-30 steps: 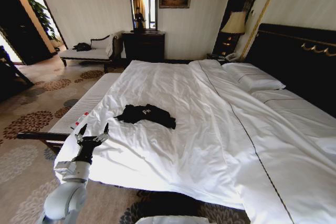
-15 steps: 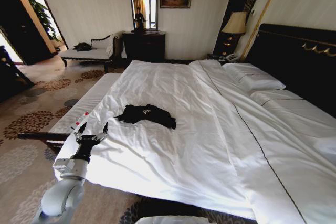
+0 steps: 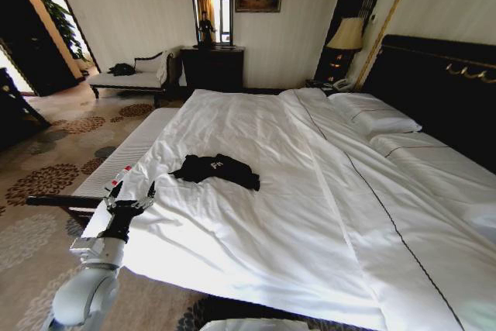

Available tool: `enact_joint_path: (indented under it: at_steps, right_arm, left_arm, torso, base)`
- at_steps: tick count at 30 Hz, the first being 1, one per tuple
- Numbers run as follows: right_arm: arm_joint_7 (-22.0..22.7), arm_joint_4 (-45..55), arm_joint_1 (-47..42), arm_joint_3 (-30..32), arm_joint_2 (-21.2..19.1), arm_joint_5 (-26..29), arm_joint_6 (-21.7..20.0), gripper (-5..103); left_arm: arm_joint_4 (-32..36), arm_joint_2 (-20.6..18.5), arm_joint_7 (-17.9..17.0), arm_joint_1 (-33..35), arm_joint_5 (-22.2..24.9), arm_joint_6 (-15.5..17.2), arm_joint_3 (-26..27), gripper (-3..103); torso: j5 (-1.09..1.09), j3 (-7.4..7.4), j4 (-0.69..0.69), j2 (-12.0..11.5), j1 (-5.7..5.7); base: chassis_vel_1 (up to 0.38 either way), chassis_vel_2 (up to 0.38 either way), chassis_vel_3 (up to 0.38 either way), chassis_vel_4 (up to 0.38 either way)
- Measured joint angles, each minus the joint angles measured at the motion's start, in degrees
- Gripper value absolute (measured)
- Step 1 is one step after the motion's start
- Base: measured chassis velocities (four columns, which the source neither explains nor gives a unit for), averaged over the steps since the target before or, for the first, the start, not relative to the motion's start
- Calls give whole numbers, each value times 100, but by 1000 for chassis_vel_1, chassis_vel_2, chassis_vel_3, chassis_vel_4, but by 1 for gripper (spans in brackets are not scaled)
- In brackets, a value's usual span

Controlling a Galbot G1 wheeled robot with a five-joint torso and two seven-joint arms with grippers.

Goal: Fold the clothes on the bed.

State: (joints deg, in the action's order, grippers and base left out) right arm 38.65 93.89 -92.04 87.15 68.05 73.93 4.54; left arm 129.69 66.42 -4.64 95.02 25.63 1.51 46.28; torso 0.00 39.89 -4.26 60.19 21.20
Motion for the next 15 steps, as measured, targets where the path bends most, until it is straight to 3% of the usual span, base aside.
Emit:
enact_joint_path:
  at_steps: [1,5,6,8,10,14,15]
  right_arm:
    - [0,0,0,0,0,0,0,14]
    - [227,685,-226,296,97,-328,-51,35]
    - [227,685,-226,296,97,-328,-51,35]
    - [403,1059,-376,554,36,-336,-83,46]
    - [491,1214,-432,677,1,-334,-109,46]
    - [694,1927,-672,1062,18,-352,-170,68]
    - [694,1927,-672,1062,18,-352,-170,68]
  left_arm:
    - [0,0,0,0,0,0,0,100]
    - [-43,3,-2,28,-21,-30,-72,100]
    - [-43,3,-2,28,-21,-30,-72,100]
    - [-61,-25,-2,67,-37,-82,-103,100]
    - [-67,-39,-2,78,-46,-101,-119,100]
    - [-70,-140,-7,60,-44,-168,-161,100]
    - [-70,-140,-7,60,-44,-168,-161,100]
  torso:
    - [0,0,0,0,0]
    - [-2,0,0,0,-1]
    - [-2,0,0,0,-1]
    - [0,0,4,0,-1]
    - [-1,0,7,1,-1]
    - [-2,0,5,1,-1]
    - [-2,0,5,1,-1]
  base:
    - [0,0,0,0]
    - [0,0,0,0]
    - [0,0,0,0]
    - [0,0,0,0]
    - [0,0,0,0]
    - [0,0,0,0]
    - [0,0,0,0]
